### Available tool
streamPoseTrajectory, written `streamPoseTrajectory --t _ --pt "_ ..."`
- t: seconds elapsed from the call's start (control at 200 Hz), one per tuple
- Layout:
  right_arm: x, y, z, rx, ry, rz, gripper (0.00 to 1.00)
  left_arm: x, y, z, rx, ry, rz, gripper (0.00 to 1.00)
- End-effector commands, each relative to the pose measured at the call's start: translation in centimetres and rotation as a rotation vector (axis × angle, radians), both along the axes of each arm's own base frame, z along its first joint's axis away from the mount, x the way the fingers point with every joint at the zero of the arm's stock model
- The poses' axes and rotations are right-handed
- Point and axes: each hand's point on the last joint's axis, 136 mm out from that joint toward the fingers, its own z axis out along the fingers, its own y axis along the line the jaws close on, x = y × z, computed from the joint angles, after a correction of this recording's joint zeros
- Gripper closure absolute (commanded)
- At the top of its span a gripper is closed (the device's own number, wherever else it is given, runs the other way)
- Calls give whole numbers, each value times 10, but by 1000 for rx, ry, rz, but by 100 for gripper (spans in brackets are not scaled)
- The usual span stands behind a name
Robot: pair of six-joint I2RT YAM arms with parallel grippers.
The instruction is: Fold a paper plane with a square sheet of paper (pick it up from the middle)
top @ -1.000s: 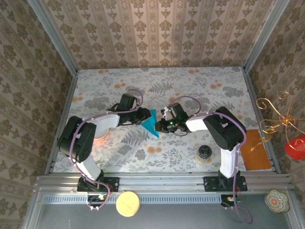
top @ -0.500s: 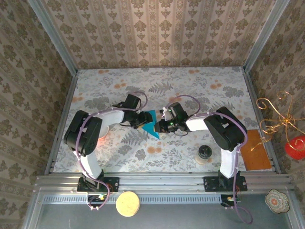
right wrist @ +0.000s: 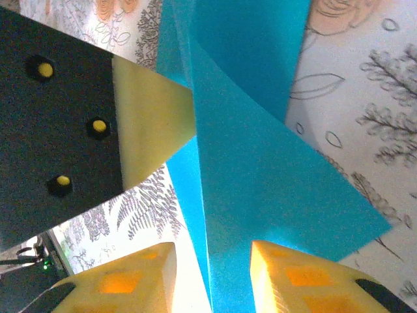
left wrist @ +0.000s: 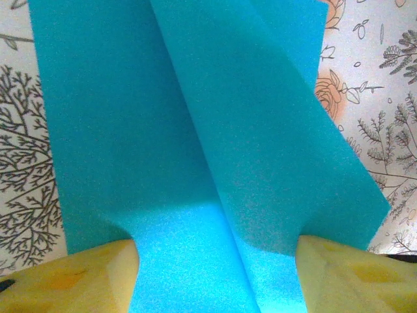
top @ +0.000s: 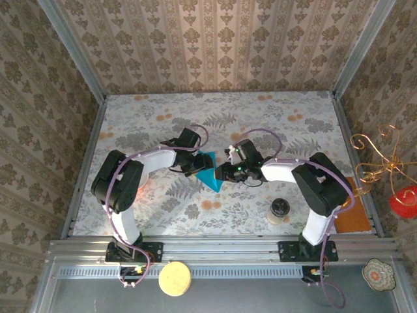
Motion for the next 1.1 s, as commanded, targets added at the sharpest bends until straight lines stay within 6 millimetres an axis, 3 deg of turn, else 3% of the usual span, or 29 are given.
streamPoseTrajectory --t 0.0,0.26,0.75,1.095 --pt "-3 -11 -1 -54 22 -64 63 -20 14 -23 87 99 16 33" --pt "-10 -9 -16 -145 39 -70 63 -16 10 -19 47 84 43 36" --pt "1 15 -14 -153 -4 10 61 -19 0 -10 -72 88 58 43" --pt "3 18 -20 -173 -12 33 69 -20 2 -8 -122 92 81 51"
